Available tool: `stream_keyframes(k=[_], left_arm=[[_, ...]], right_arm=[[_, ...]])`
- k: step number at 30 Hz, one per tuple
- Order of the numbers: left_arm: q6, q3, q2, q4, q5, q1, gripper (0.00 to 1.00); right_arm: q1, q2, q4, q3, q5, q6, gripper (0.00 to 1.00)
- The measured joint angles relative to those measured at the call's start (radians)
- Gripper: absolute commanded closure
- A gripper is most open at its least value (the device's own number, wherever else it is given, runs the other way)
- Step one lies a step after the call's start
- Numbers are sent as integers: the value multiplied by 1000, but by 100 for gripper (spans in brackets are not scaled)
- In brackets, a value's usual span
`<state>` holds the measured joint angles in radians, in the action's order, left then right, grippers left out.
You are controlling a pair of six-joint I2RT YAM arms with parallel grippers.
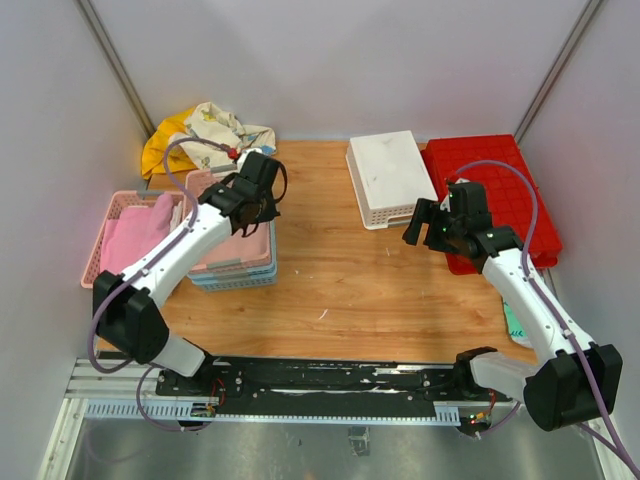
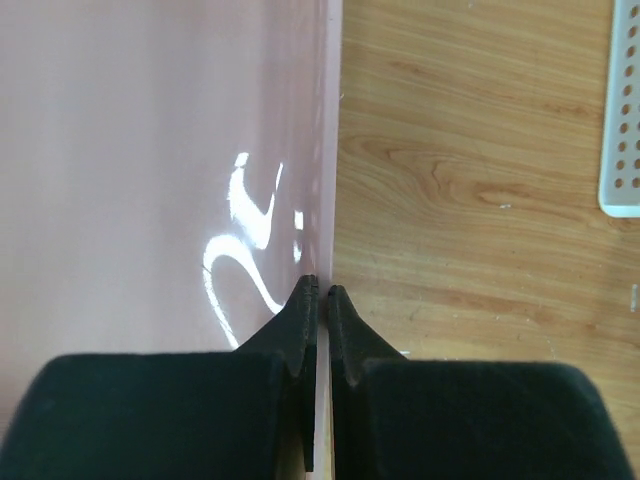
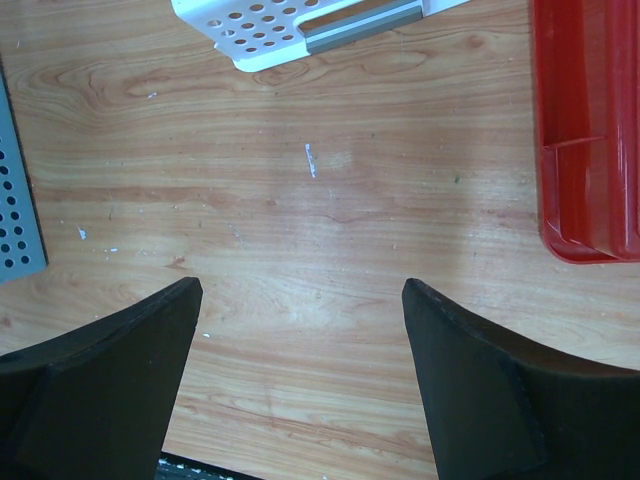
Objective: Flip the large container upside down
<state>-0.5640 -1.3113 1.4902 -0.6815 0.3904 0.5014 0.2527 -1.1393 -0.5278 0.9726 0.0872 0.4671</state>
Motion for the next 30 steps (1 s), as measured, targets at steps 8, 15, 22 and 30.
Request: stream_keyframes(k=[8, 15, 22, 30], left_arm=[[84, -193, -105, -119, -36, 0, 100], [154, -390, -156, -115, -148, 0, 100], [164, -434, -131, -106, -270, 0, 100], [132, -435, -120, -49, -453, 0, 100]], right_arm=[[0, 0, 1, 0, 11, 1, 17], [0, 5, 1, -2, 14, 2, 17], [0, 39, 0, -11, 13, 5, 17], [0, 74, -1, -16, 9, 11, 17]])
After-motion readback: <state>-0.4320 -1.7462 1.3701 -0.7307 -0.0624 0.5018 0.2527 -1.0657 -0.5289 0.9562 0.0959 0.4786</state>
